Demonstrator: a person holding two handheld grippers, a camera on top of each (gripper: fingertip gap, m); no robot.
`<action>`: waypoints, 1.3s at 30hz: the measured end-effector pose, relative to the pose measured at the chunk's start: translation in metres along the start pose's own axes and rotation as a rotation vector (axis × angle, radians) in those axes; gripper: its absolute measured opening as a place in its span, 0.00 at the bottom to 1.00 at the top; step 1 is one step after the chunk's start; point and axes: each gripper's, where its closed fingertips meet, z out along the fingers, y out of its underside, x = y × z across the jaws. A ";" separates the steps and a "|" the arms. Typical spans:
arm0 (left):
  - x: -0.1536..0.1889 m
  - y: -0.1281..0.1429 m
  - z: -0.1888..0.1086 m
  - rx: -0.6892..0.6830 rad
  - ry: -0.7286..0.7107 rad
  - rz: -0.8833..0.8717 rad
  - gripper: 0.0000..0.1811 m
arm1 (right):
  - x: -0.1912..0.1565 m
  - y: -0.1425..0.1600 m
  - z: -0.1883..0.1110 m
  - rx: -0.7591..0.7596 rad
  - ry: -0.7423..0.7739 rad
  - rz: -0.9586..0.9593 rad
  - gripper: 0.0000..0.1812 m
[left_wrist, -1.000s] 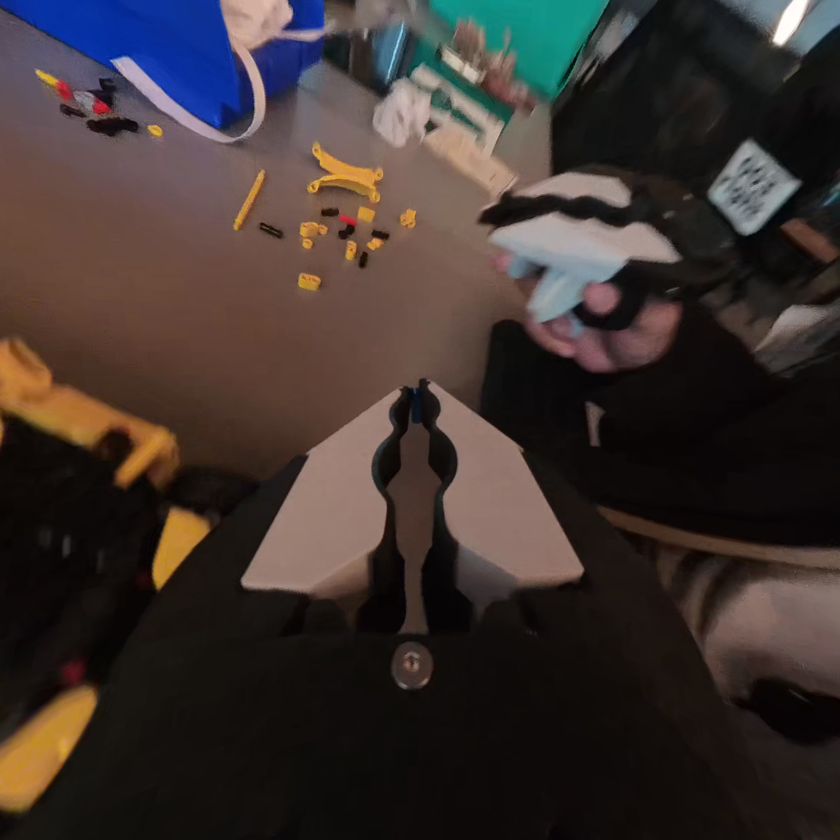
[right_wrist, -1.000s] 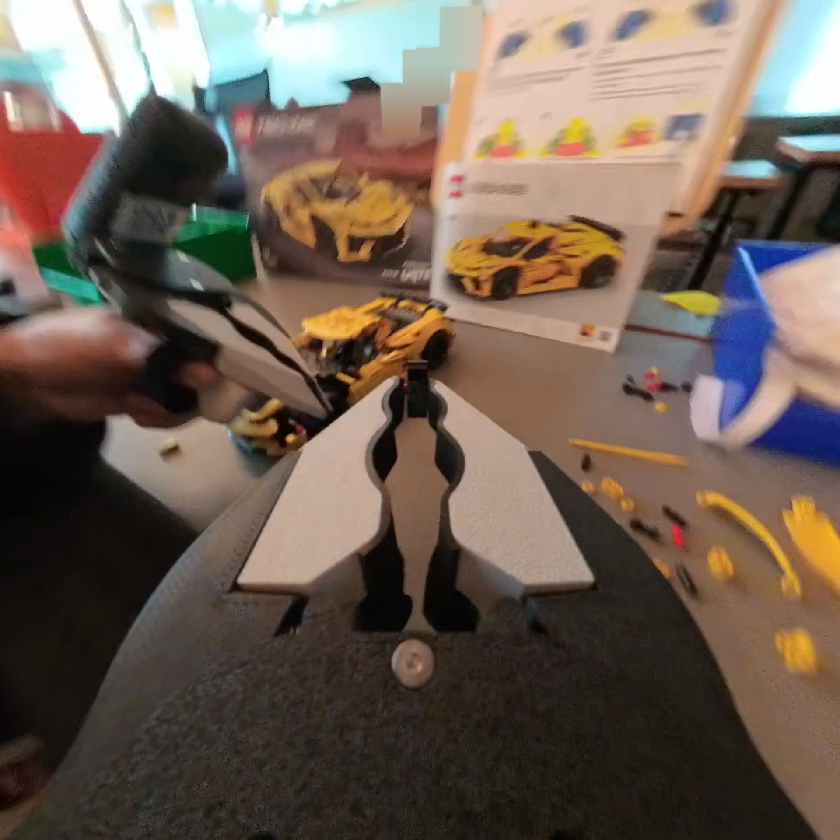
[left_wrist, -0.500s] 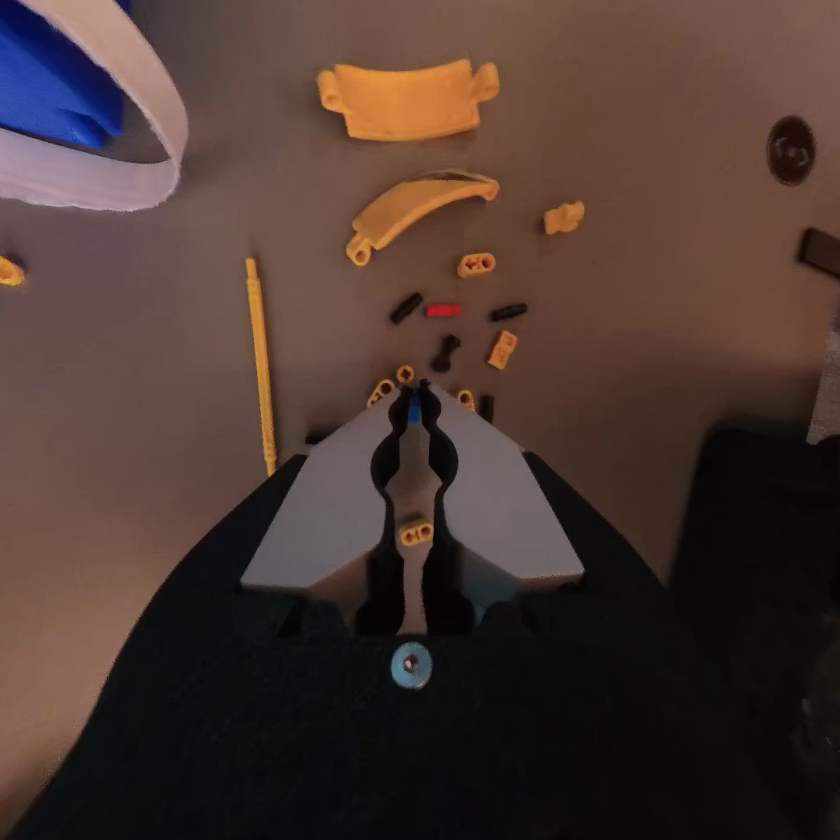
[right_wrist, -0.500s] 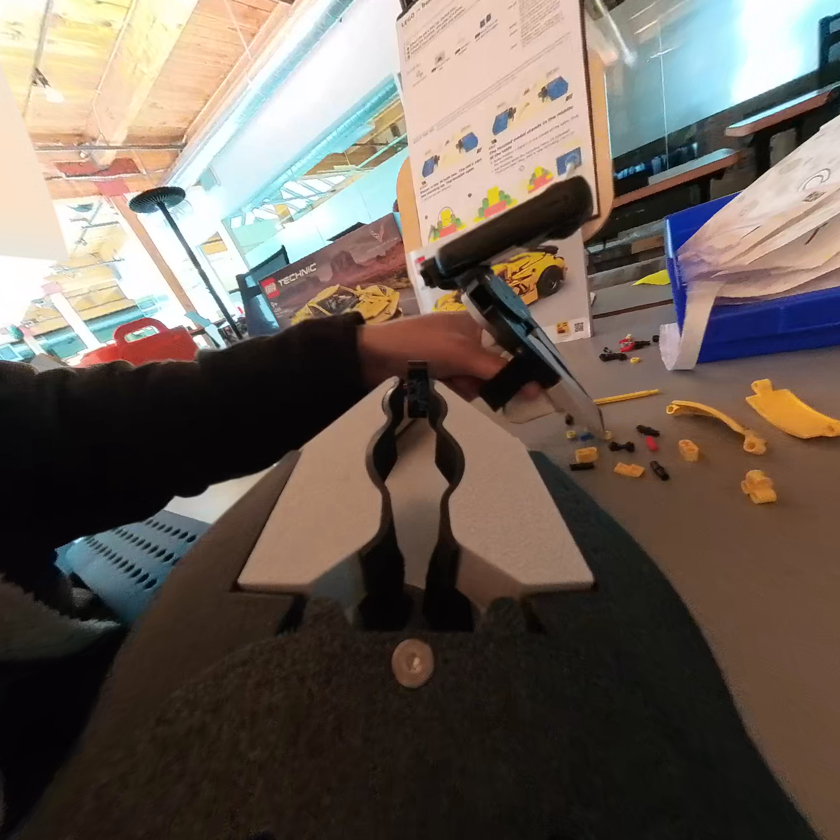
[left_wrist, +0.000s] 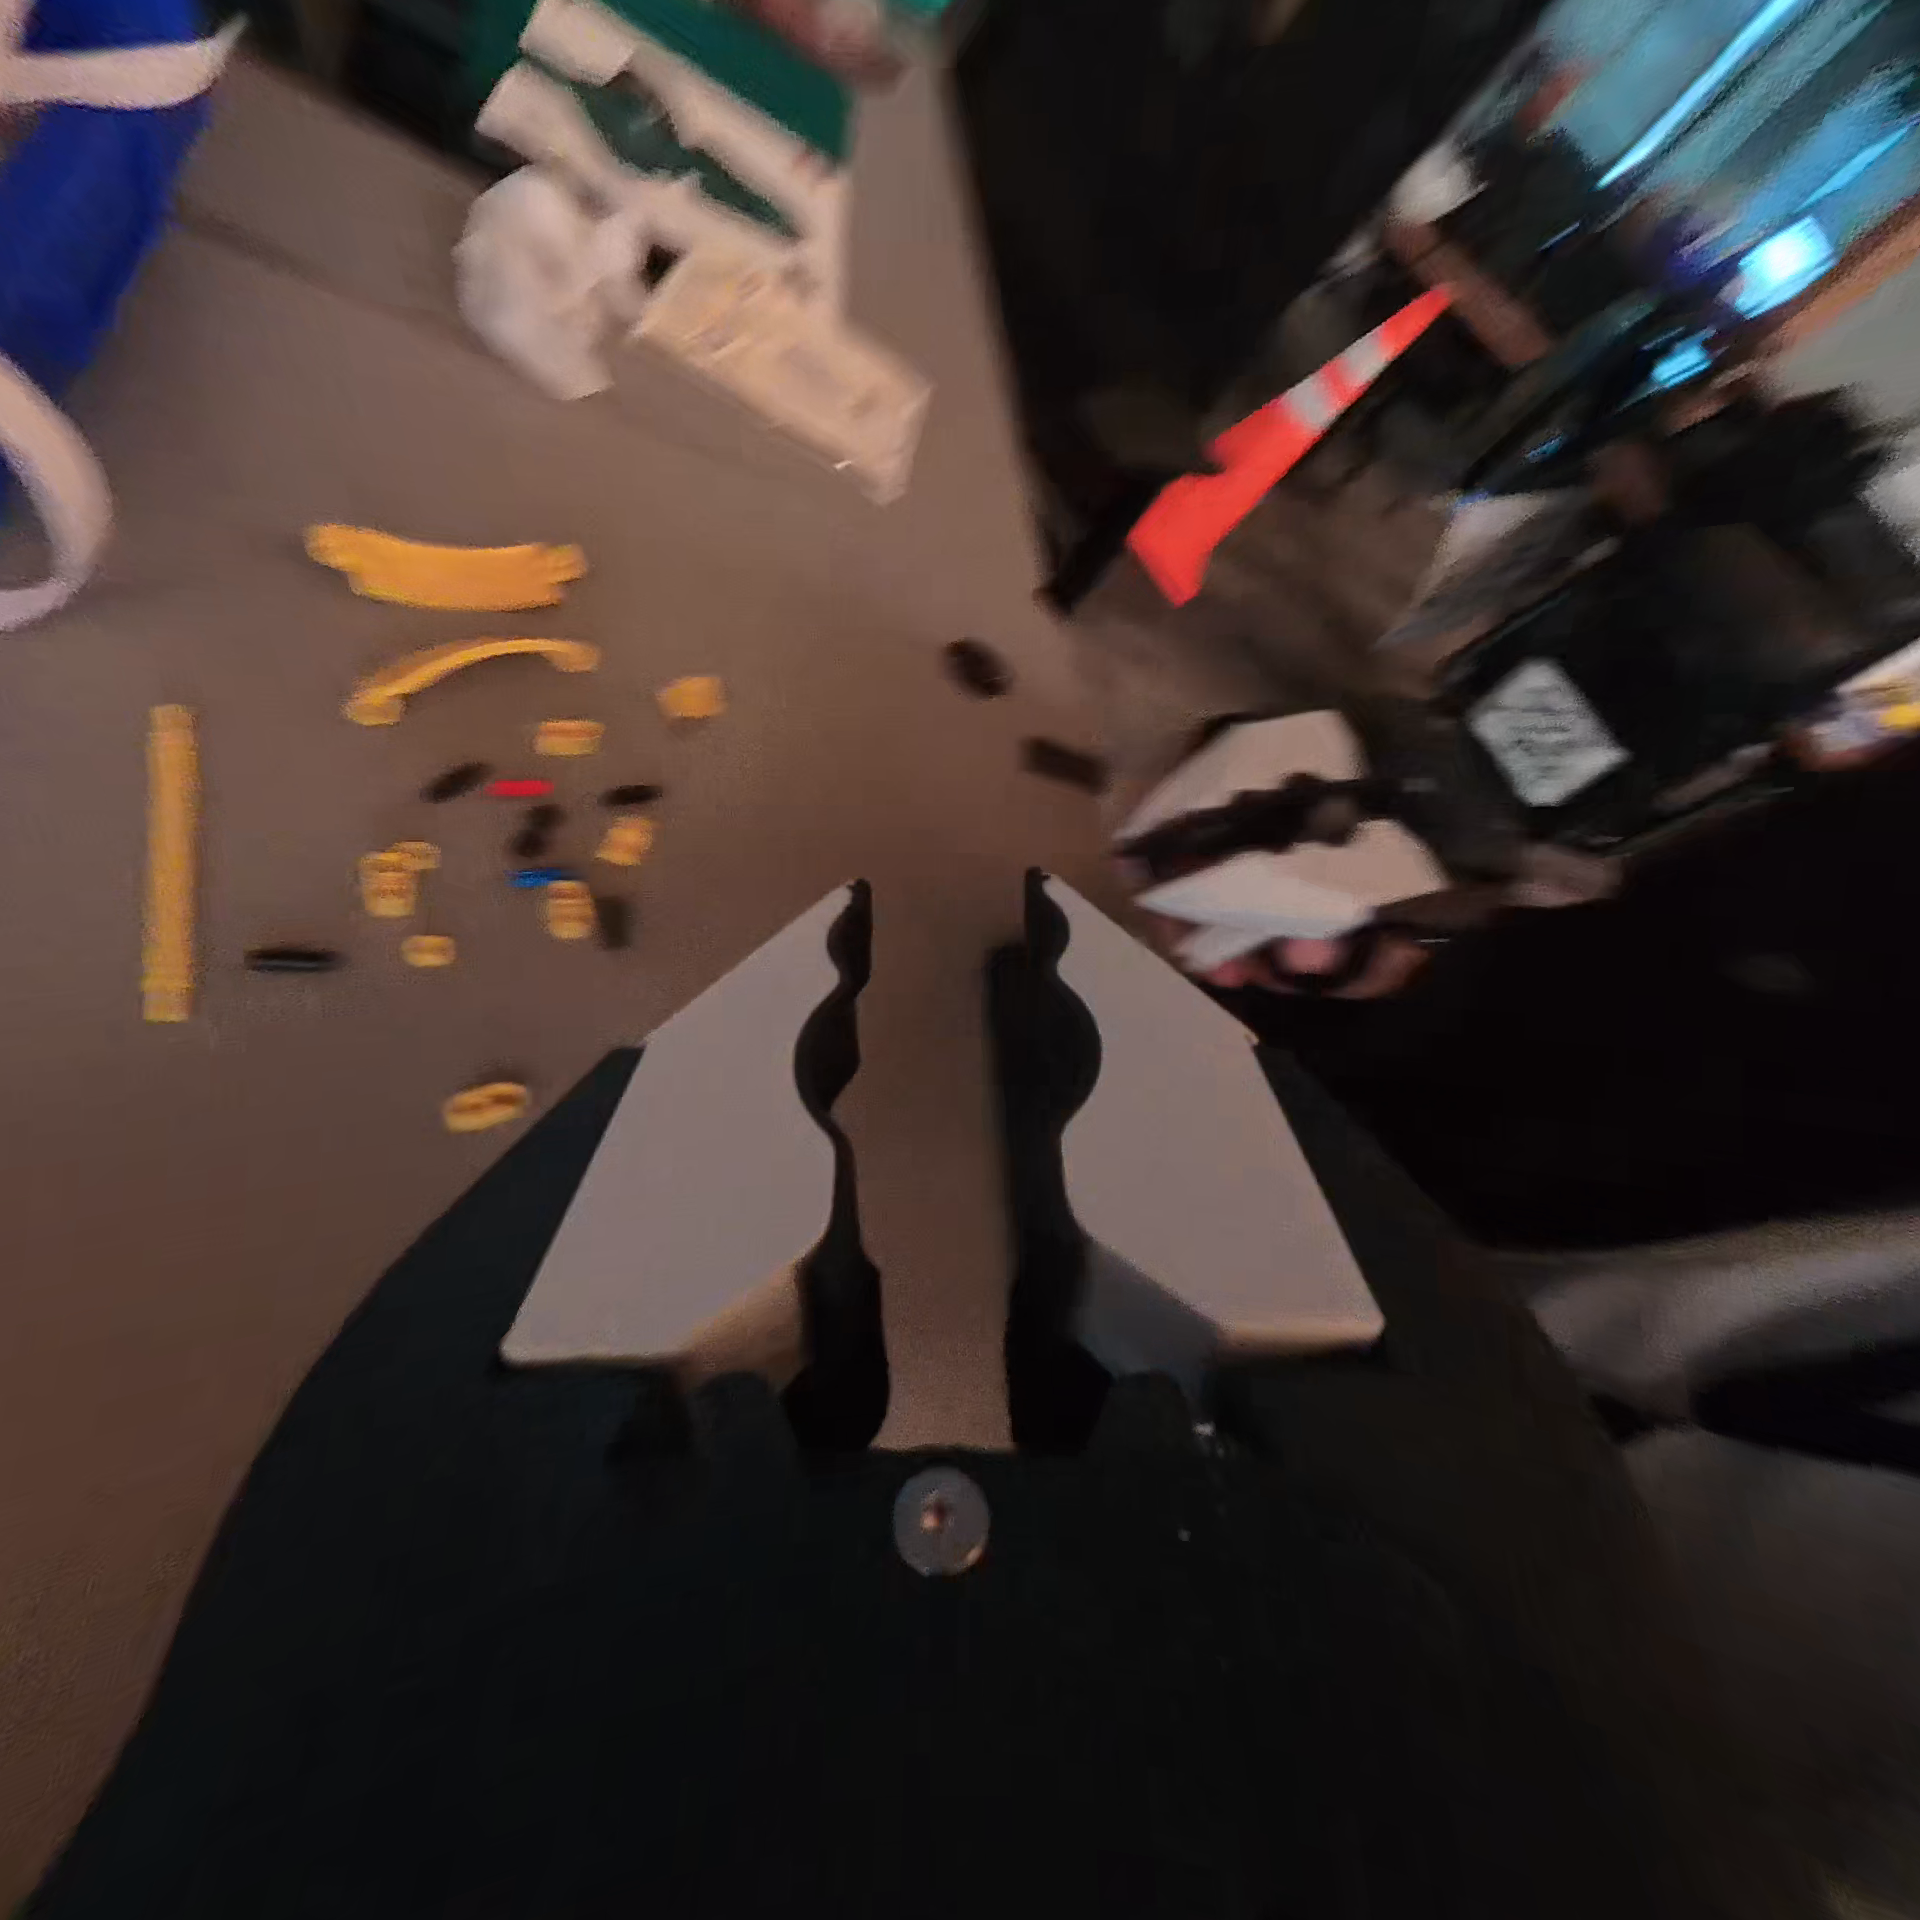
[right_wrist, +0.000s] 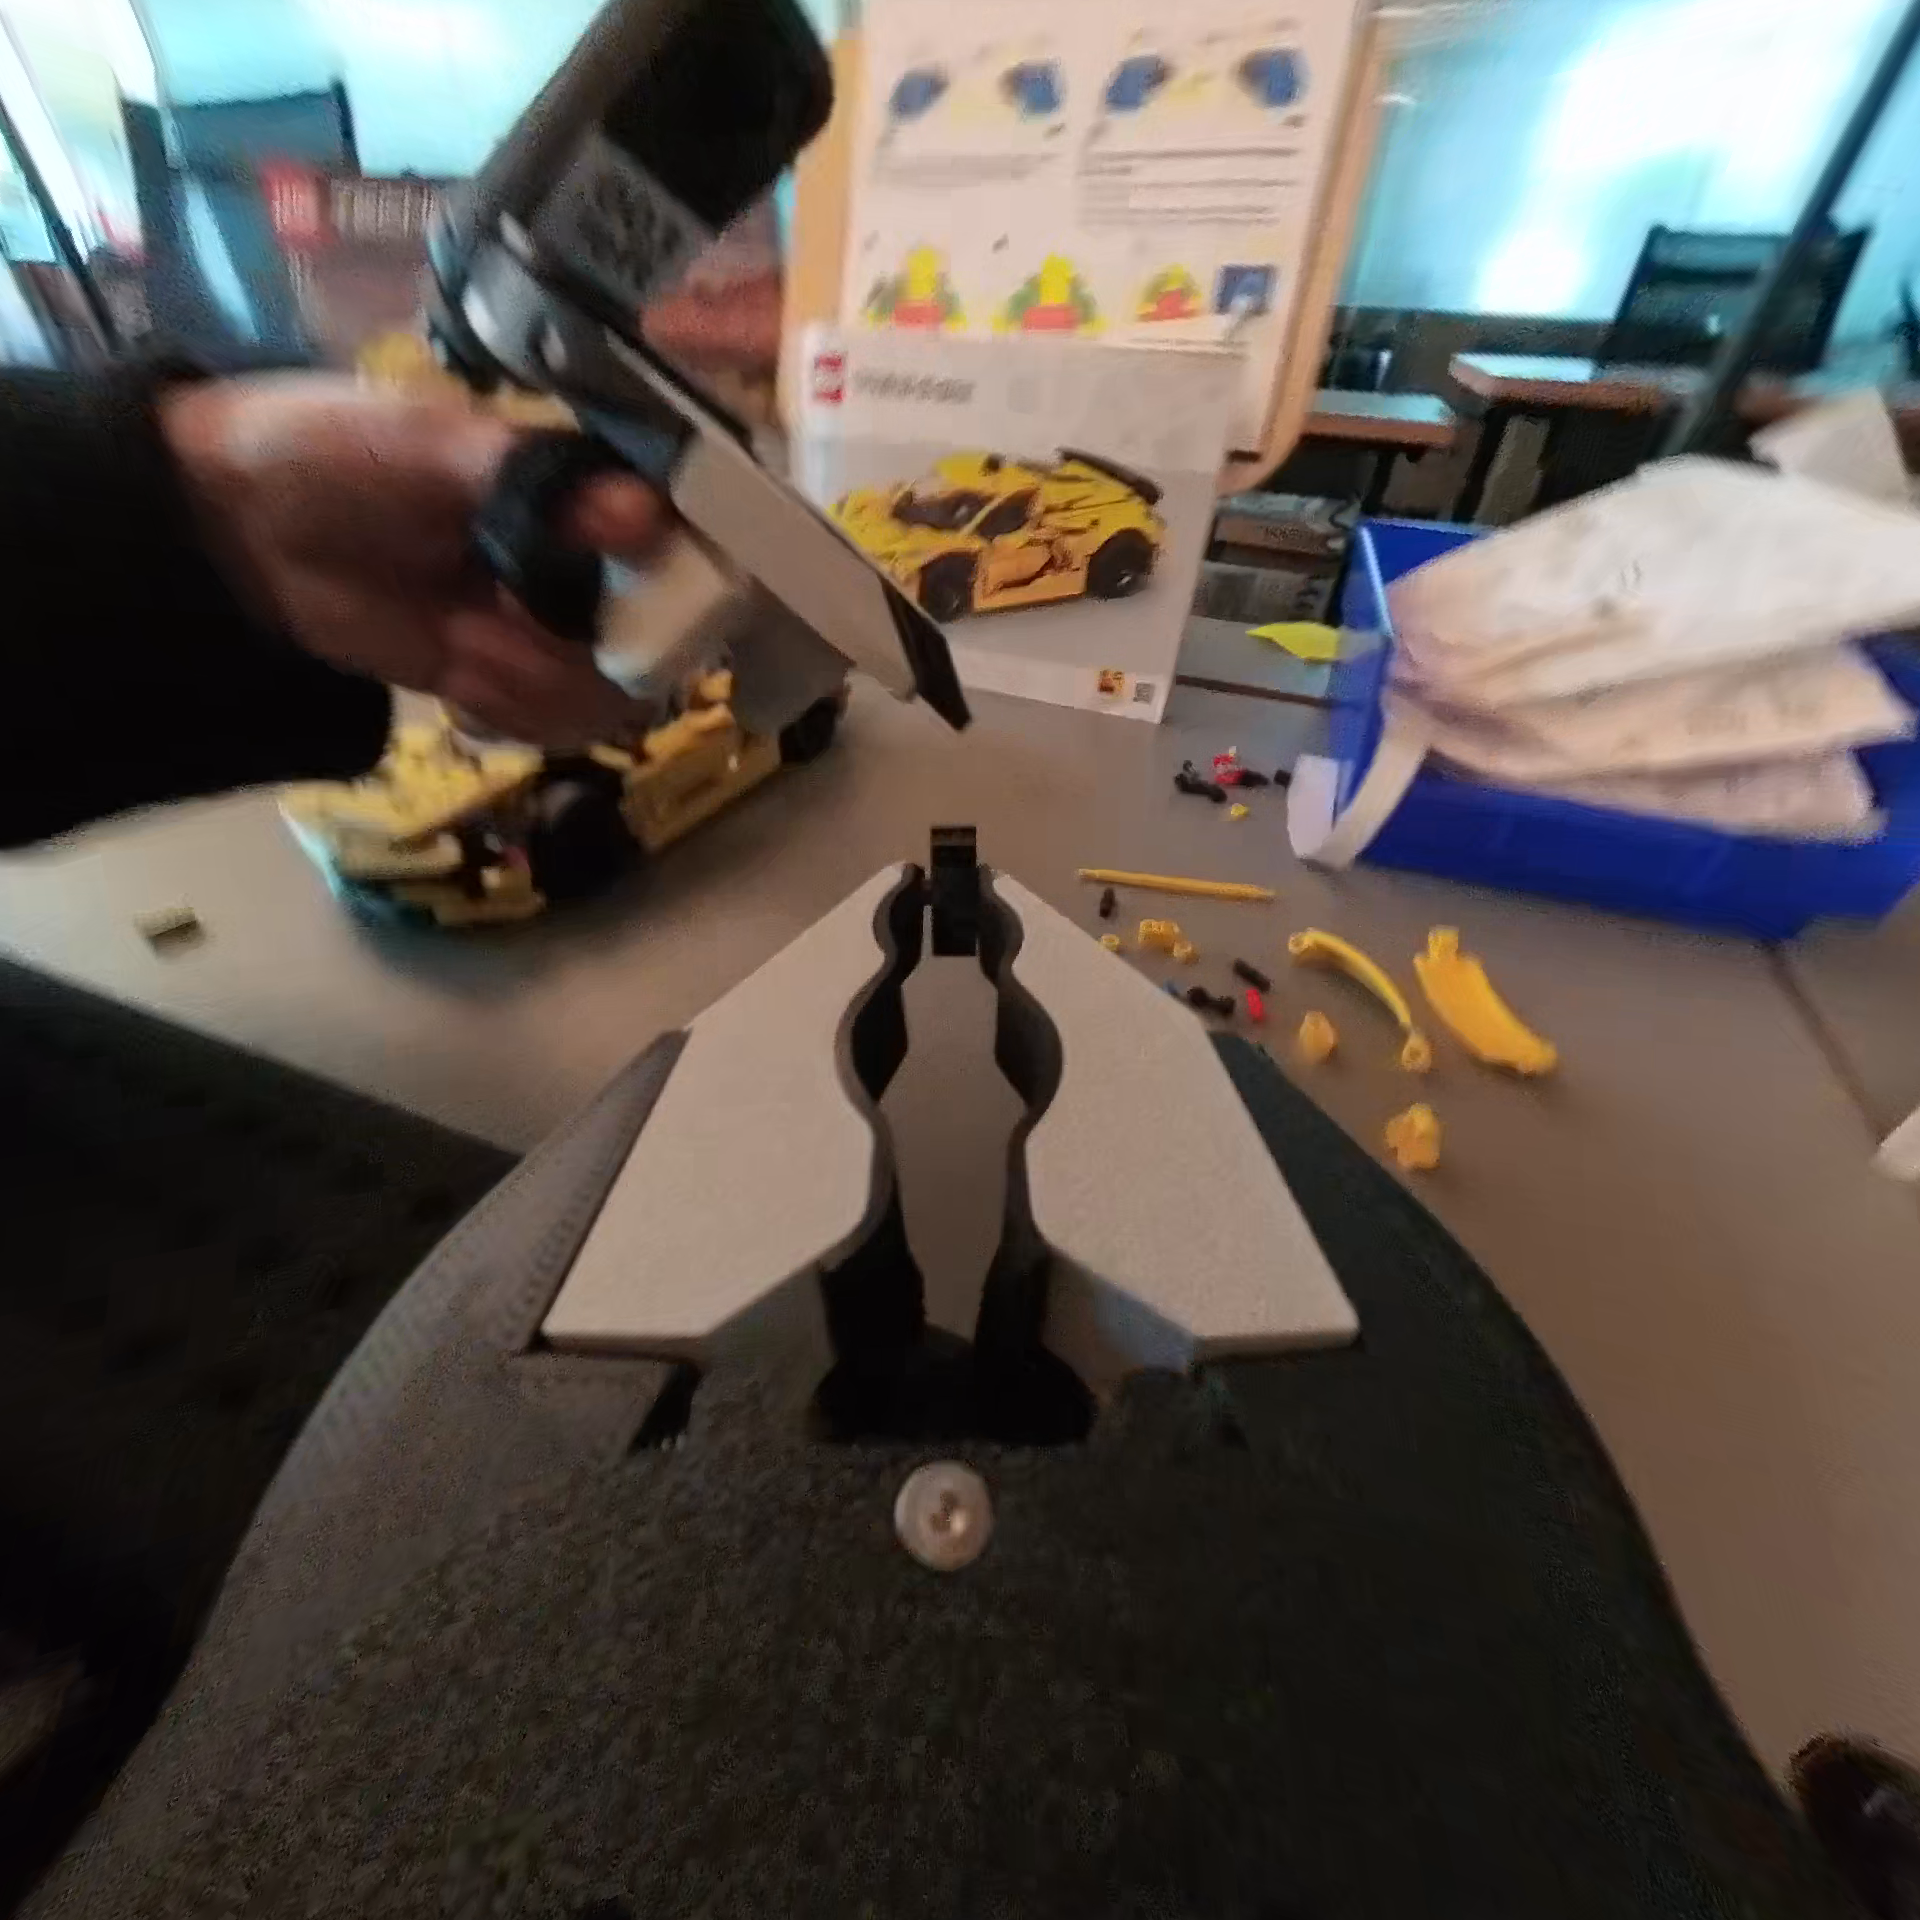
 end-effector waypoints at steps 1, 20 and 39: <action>0.015 0.007 -0.009 0.036 0.043 -0.010 0.16 | -0.010 0.000 0.007 -0.035 -0.001 -0.117 0.05; 0.014 0.091 -0.180 0.260 -0.209 0.030 0.04 | -0.185 -0.035 0.148 -0.019 -0.444 -1.162 0.05; 0.016 0.120 -0.227 0.254 -0.349 0.435 0.04 | -0.234 -0.032 0.159 -0.141 -1.141 -0.172 0.07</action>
